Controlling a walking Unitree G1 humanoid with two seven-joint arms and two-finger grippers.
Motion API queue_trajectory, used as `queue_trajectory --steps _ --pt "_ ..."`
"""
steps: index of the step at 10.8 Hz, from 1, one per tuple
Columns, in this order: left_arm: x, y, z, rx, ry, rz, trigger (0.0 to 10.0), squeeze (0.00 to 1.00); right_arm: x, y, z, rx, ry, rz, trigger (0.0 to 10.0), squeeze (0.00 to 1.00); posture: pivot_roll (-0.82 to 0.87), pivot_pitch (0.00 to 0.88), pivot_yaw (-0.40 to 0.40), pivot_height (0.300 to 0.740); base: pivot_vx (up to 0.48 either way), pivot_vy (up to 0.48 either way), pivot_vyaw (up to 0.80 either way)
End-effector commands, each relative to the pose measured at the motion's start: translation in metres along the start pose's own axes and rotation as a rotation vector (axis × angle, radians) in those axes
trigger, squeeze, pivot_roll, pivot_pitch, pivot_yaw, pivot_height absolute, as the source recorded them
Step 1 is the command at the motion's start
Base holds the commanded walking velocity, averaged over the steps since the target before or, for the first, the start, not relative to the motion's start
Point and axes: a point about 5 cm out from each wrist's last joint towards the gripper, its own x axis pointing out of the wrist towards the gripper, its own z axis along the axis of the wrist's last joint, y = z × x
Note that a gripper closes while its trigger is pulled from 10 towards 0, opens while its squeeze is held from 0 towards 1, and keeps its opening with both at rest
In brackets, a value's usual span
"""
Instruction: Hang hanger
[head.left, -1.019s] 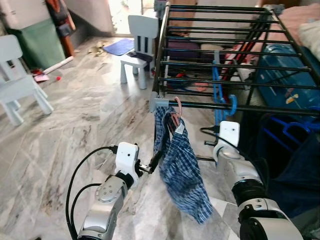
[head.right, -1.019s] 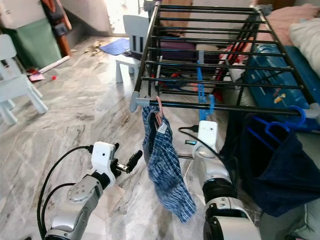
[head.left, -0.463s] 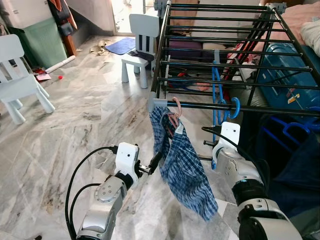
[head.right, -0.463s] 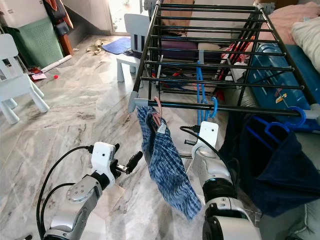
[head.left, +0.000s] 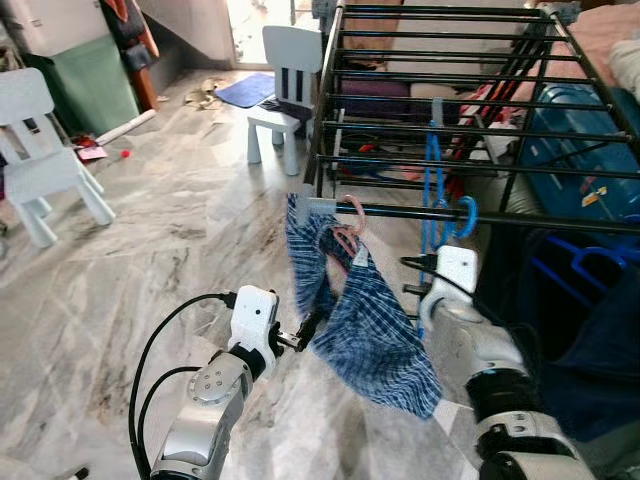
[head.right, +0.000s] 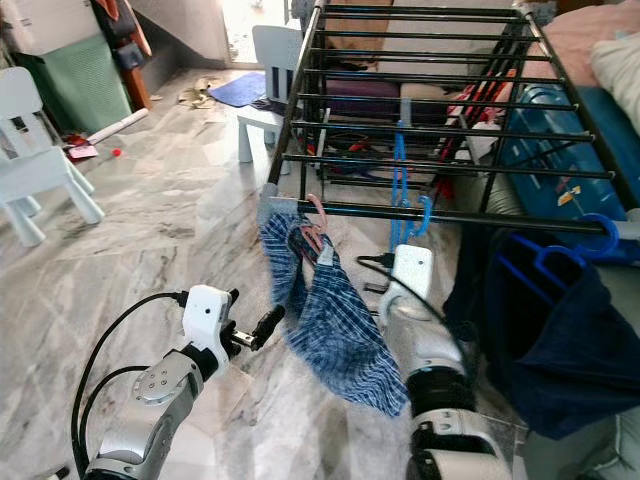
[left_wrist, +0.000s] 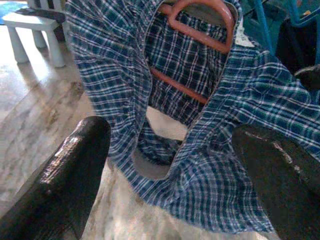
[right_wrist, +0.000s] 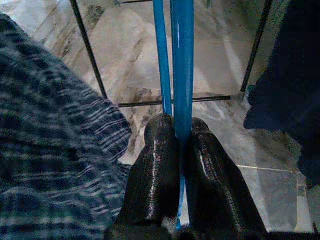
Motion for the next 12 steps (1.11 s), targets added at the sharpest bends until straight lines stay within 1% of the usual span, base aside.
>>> queue_trajectory --steps 1,2,4,6,7,8,9,11,12 --pt "0.001 0.0 0.003 0.014 0.001 -0.014 10.0 0.0 0.002 -0.009 -0.013 0.039 0.082 -0.029 10.0 0.0 -0.06 0.038 0.034 0.74 0.0 0.0 0.0" --pt "0.001 0.0 0.003 0.015 0.002 -0.014 10.0 0.0 0.003 -0.015 -0.007 0.106 0.099 -0.052 10.0 0.0 -0.06 0.036 0.036 0.74 0.0 0.0 0.0" --pt "0.001 0.001 0.004 0.019 0.001 -0.005 10.0 0.0 0.001 -0.011 0.017 0.187 0.044 -0.007 10.0 0.0 -0.05 0.036 0.039 0.74 0.0 0.0 0.0" --pt "0.0 0.002 0.004 0.025 0.01 -0.007 10.0 0.0 -0.004 -0.014 0.029 0.174 0.011 -0.077 10.0 0.0 -0.05 0.037 0.045 0.74 0.0 0.0 0.0" --pt "0.001 0.002 0.004 0.025 0.012 -0.01 10.0 0.0 -0.007 -0.015 0.045 0.098 -0.072 -0.093 10.0 0.0 -0.06 0.038 0.05 0.74 0.0 0.0 0.0" --pt "0.002 0.001 0.003 0.025 0.015 -0.015 10.0 0.0 -0.009 -0.015 0.051 0.051 -0.104 -0.1 10.0 0.0 -0.06 0.039 0.053 0.74 0.0 0.0 0.0" --pt "0.002 0.001 0.003 0.026 0.017 -0.017 10.0 0.0 -0.009 -0.017 0.052 0.013 -0.115 -0.12 10.0 0.0 -0.06 0.037 0.055 0.74 0.0 0.0 0.0" --pt "0.003 0.001 0.003 0.025 0.022 -0.018 10.0 0.0 -0.01 -0.036 0.049 0.042 -0.092 -0.212 10.0 0.0 -0.06 0.038 0.055 0.74 0.0 0.0 0.0" --pt "0.002 0.001 0.003 0.024 0.024 -0.017 10.0 0.0 -0.01 -0.038 0.047 0.022 -0.092 -0.222 10.0 0.0 -0.06 0.04 0.057 0.74 0.0 0.0 0.0"
